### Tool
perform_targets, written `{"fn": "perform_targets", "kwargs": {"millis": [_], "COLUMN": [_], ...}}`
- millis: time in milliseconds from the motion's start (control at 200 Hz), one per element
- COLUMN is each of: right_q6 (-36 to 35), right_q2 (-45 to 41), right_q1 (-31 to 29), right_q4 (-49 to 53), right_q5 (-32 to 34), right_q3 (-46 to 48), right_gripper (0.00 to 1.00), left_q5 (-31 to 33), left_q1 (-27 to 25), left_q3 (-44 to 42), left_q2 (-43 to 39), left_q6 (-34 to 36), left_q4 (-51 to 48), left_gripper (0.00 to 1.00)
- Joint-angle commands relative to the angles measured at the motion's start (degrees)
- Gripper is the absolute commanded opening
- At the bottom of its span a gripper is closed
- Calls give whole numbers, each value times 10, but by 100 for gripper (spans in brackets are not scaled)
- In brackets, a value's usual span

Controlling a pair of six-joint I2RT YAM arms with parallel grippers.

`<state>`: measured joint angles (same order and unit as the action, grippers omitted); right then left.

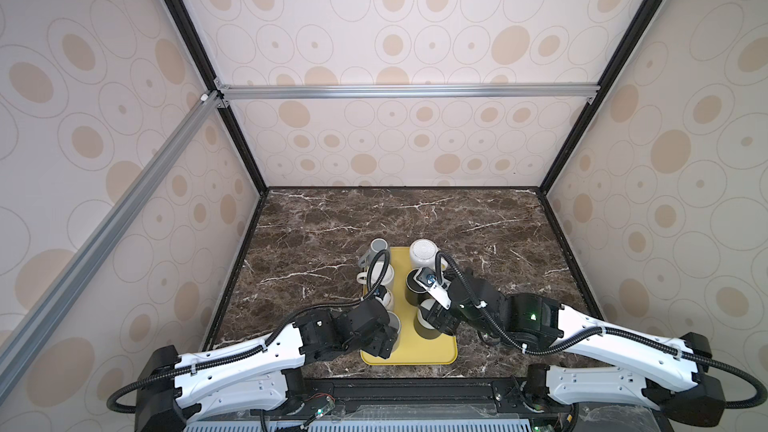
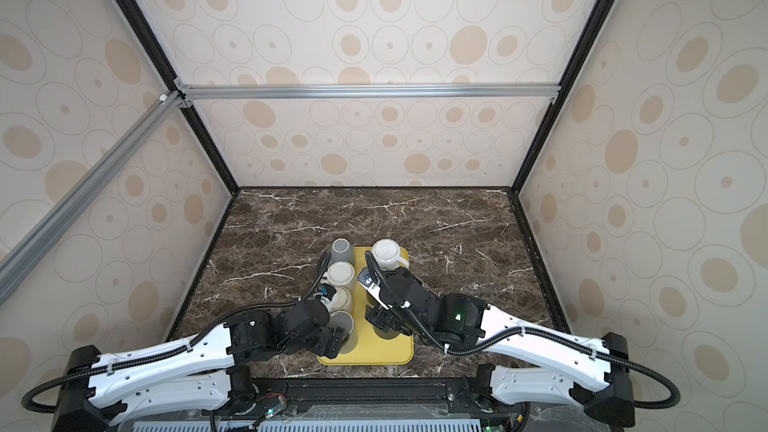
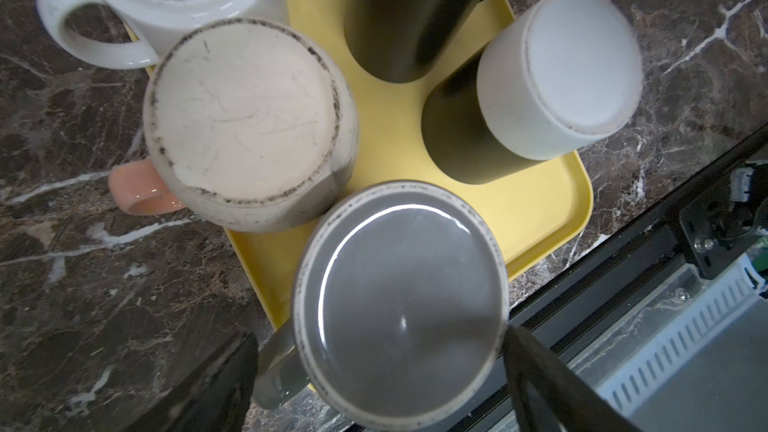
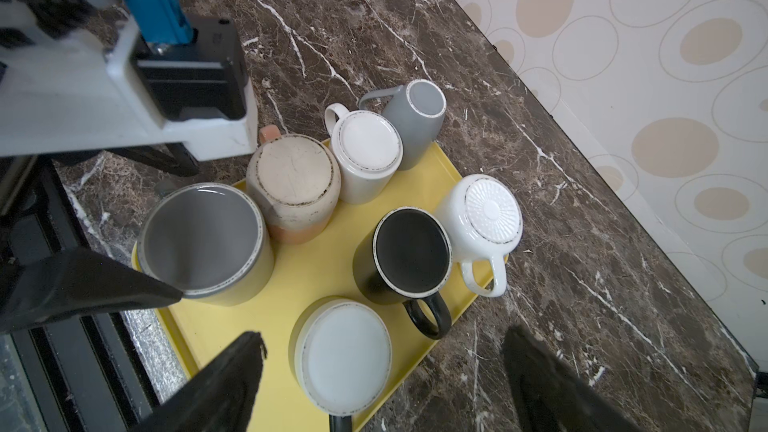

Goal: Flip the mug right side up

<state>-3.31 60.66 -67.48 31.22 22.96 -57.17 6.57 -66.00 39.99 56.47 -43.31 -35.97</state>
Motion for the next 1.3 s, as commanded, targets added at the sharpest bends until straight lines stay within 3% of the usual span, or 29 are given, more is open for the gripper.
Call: {"fn": "perform_targets", "kwargs": {"millis": [0,270,505,705,975,1291], "right_q6": [-1,-3,-4,-3,-2,2], "right_q2": [4,7,13,11,8,2], "right_q1": [-2,-3,-3,-3,-3,-2], "right_q4": [-2,-5,-7,-8,-14,-12], "right_q5": [1,1,4,4,3,7], "right_q3": [6,6,6,7,10,12], "right_gripper": [93,93,93,93,93,93], "left_q5": [-2,-24,-33,-12,29,28], "left_q1": [-5,-13,-22,-31,-32,-31], "left_q3": [-21,-54,-47,-28,-22,3], "left_q2": [6,-21,-14,-5,-12,54], "left_q6": [-24,-54,-57,-66,-86,-39], "left_q4": [1,22,17,-38,-74,-77], "left_gripper": [92,81,81,81,72,60]}}
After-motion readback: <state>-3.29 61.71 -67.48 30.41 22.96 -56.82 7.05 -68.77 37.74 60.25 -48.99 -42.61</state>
